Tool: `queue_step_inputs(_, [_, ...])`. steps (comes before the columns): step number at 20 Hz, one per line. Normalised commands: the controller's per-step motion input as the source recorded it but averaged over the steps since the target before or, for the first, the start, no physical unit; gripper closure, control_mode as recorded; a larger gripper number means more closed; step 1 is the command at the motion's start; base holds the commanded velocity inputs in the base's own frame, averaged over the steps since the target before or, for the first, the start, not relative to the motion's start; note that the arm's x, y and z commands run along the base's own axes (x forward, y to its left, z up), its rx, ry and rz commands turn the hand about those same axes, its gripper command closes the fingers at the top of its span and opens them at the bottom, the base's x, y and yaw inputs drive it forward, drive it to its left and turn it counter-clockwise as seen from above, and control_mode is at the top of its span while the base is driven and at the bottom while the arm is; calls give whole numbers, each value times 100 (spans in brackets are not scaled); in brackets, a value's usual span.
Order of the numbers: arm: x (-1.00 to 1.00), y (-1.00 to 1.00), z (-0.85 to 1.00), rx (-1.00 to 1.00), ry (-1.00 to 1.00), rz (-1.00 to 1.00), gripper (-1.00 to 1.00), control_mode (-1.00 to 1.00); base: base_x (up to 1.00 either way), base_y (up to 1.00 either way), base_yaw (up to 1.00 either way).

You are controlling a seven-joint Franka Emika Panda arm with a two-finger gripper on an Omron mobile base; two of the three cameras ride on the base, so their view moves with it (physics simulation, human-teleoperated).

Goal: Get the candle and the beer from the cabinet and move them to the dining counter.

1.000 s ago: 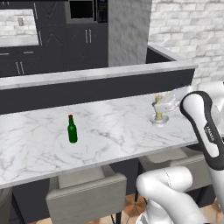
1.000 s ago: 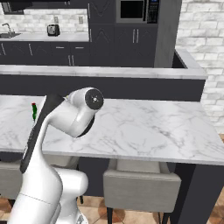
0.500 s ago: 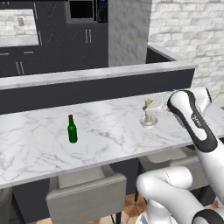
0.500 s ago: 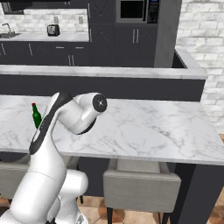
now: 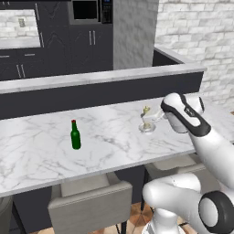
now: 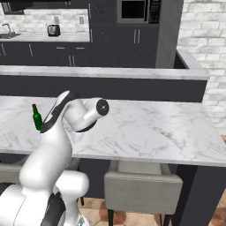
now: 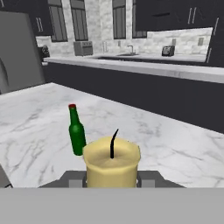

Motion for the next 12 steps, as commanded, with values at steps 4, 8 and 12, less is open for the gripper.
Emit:
queue_step_inputs(4, [49,11,-42,1,0,1,100,-100,0,0,0])
queue_step_inputs(8, [36,8,-34,2,0,1,100,-100,0,0,0])
queue_step_inputs(12, [31,7,-19,4,0,1,100,-100,0,0,0])
